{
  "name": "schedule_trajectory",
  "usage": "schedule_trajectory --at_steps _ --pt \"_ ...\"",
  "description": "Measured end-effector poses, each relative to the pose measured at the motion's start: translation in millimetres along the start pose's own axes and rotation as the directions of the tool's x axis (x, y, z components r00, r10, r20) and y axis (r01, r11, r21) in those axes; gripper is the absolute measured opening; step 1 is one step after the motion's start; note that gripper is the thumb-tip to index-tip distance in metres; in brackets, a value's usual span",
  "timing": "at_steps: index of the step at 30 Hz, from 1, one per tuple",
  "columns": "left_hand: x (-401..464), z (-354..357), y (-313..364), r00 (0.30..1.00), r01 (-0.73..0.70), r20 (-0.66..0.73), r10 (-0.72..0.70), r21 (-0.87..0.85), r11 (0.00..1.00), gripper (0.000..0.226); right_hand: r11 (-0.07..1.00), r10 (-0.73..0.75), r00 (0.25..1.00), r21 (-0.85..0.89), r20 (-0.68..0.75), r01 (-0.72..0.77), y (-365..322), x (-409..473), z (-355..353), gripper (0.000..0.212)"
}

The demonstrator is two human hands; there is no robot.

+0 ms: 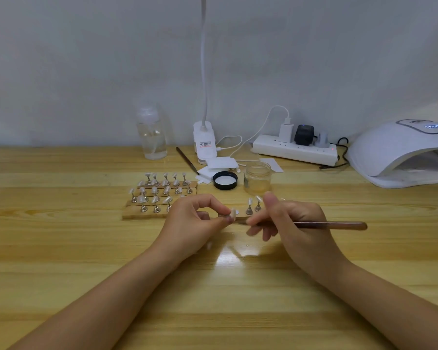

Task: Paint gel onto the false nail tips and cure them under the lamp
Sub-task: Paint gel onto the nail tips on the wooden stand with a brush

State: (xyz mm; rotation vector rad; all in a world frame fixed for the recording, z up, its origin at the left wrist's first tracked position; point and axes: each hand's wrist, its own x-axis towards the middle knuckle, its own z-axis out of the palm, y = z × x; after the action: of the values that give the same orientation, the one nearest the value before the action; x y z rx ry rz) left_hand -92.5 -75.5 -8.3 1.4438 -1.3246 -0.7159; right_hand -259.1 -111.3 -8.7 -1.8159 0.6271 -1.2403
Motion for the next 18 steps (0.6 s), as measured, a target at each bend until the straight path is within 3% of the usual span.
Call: schedule_trajectory --at_steps 5,8,13,16,18 --pt "0.2 0.0 -1.1 1.0 0.02 -0.006 -0.02 -0.014 1.0 0.013 1.0 -0.006 0.996 -0.005 -0.084 0.005 0.0 2.4 -0.9 0.038" --pt "0.3 0.6 -0.9 0.999 0.016 -0.029 -0.017 -0.005 1.0 0.015 1.0 -0.014 0.999 -0.025 -0.03 0.014 -0.1 0.5 0.5 0.036" --pt "0.2 0.1 0.5 1.0 0.017 0.005 -0.017 -0.001 1.0 0.013 0.998 -0.012 0.996 -0.056 -0.087 0.007 -0.2 2.7 0.7 0.034" --pt "-0.4 0.1 0.9 1.0 -0.003 0.003 0.003 0.006 1.0 0.014 1.0 -0.002 1.0 -0.009 -0.019 0.002 -2.0 0.3 1.0 0.037" --pt "-0.6 0.3 1.5 1.0 -0.013 0.008 0.013 0.016 1.0 0.014 1.0 -0.005 0.999 0.017 -0.054 0.006 -1.3 0.1 -0.1 0.038"
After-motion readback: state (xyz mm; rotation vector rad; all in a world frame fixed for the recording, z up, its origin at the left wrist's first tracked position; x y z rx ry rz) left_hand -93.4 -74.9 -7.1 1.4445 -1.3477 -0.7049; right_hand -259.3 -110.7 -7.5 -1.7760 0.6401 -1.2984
